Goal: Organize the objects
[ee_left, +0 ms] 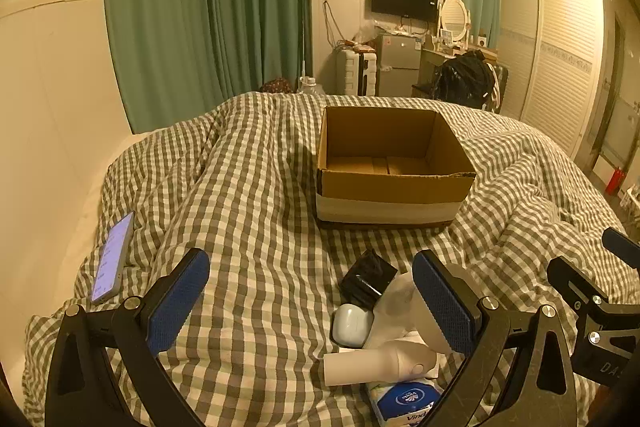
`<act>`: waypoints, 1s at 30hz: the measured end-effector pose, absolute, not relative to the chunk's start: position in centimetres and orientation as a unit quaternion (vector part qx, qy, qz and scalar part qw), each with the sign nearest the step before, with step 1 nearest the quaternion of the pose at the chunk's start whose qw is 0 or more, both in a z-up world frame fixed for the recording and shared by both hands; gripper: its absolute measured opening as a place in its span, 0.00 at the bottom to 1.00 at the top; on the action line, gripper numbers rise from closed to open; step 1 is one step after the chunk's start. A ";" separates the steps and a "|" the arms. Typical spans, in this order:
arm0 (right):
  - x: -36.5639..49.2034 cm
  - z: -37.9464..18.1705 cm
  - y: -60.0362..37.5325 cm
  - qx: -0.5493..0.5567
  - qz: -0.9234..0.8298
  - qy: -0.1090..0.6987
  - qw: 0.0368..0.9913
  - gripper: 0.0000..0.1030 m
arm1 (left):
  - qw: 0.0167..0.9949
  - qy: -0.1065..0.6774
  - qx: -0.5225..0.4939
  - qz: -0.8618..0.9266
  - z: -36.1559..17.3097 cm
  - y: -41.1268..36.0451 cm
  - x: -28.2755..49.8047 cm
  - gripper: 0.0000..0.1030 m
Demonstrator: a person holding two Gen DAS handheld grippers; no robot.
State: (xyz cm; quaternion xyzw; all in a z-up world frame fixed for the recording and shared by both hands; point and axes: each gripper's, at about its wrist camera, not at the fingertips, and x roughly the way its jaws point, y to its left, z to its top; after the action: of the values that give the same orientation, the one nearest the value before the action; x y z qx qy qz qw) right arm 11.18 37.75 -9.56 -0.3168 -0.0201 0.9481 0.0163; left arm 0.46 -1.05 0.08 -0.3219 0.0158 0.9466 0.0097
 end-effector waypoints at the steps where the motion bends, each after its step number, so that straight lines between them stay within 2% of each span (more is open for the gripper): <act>1: 11.2 -9.5 37.6 -0.317 0.948 -0.021 0.015 1.00 | 0.010 0.015 -0.322 0.947 0.1 -1.1 0.5 1.00; 30: 13.2 -7.3 35.9 -0.283 0.958 -0.038 -0.003 1.00 | 0.003 0.004 -0.316 0.949 1.1 -2.5 2.1 1.00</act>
State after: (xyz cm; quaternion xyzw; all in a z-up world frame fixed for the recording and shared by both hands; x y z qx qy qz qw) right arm 13.22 35.87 -7.31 -0.2825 -0.0381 0.9585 -0.0030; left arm 2.05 -2.52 1.12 -0.3157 0.0045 0.9488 0.0033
